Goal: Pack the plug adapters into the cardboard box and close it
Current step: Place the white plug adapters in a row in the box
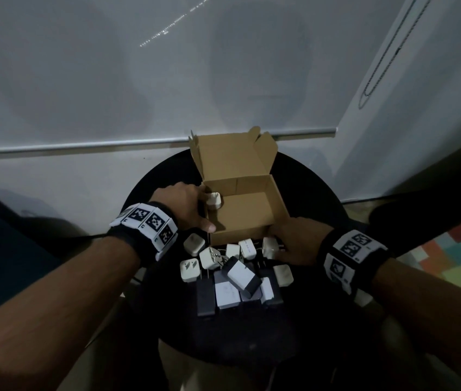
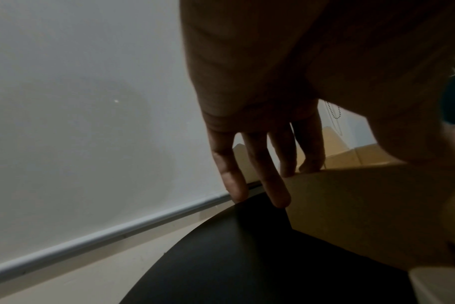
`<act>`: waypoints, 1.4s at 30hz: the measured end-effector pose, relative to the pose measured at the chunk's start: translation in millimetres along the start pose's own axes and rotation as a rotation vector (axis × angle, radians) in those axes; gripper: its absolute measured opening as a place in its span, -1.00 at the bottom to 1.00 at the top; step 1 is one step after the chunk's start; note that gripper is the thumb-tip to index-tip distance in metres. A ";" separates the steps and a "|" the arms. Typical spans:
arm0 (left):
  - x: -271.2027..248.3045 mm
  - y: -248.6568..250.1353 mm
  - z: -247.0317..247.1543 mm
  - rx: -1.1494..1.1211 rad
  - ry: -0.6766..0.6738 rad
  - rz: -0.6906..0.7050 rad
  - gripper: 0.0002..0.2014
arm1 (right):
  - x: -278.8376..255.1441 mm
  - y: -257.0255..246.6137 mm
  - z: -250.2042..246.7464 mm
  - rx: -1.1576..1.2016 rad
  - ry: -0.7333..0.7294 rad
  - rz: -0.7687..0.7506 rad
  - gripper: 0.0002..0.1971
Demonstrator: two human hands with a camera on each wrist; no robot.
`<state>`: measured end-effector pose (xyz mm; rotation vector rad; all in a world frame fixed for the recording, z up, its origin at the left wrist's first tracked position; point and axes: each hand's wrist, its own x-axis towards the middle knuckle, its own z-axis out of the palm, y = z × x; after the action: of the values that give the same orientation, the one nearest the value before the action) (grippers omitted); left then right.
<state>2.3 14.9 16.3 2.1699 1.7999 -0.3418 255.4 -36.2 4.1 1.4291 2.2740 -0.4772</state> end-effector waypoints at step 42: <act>9.1 -4.4 5.3 0.060 0.043 0.047 -0.22 | 106.2 -43.1 -87.8 -0.195 0.070 -0.074 -0.68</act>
<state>-0.3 22.0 7.7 2.2731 1.7797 -0.3445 160.9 70.3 28.2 1.2884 2.3619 -0.2221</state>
